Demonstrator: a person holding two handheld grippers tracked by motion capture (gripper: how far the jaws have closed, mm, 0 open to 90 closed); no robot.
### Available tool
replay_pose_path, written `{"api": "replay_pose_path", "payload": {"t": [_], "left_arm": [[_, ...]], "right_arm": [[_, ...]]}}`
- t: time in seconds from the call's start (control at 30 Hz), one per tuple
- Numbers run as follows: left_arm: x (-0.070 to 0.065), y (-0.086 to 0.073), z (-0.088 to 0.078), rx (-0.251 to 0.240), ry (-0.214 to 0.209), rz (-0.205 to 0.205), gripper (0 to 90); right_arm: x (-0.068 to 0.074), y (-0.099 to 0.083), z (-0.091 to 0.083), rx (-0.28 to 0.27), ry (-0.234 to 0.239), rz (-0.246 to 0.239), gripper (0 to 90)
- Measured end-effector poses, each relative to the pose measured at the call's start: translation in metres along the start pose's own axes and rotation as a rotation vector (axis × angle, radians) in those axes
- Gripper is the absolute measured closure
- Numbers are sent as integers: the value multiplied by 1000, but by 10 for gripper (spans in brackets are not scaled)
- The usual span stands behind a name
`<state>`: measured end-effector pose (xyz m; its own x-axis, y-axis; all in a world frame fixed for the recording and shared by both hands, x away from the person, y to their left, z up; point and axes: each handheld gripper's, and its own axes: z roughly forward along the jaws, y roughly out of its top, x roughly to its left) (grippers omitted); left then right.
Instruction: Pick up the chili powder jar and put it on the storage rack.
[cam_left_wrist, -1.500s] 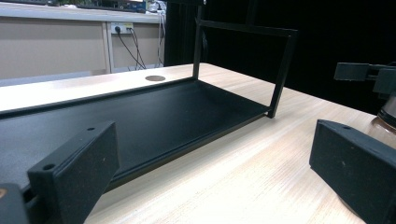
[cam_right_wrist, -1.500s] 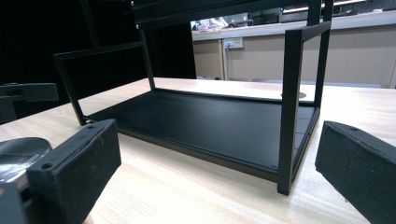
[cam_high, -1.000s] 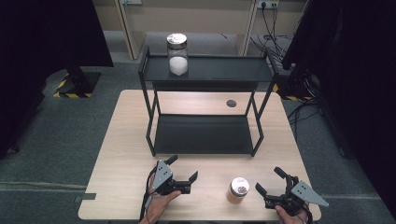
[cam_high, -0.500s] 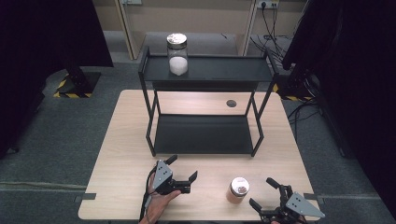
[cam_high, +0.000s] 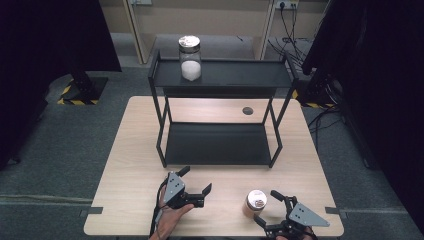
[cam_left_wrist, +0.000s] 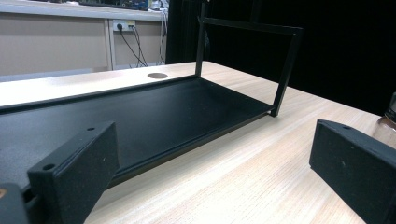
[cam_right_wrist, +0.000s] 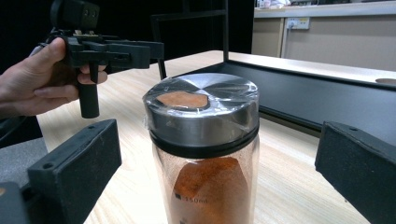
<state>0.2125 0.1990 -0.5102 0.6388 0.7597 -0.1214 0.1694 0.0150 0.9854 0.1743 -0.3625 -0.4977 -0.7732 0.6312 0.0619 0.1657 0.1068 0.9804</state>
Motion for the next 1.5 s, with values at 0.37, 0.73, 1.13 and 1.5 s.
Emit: {"api": "replay_pose_path", "payload": {"t": [0.37, 0.73, 1.13, 1.5], "left_arm": [[0, 0, 0, 0, -5, -1, 11], [1, 0, -1, -3, -6, -5, 11], [1, 0, -1, -5, -7, -9, 11], [1, -1, -1, -4, -8, -11, 11]], "right_arm": [[2, 8, 18, 47, 6, -26, 76], [2, 13, 26, 86, 6, -50, 224], [2, 15, 27, 97, 11, -50, 322], [3, 22, 16, 29, -4, -48, 323]]}}
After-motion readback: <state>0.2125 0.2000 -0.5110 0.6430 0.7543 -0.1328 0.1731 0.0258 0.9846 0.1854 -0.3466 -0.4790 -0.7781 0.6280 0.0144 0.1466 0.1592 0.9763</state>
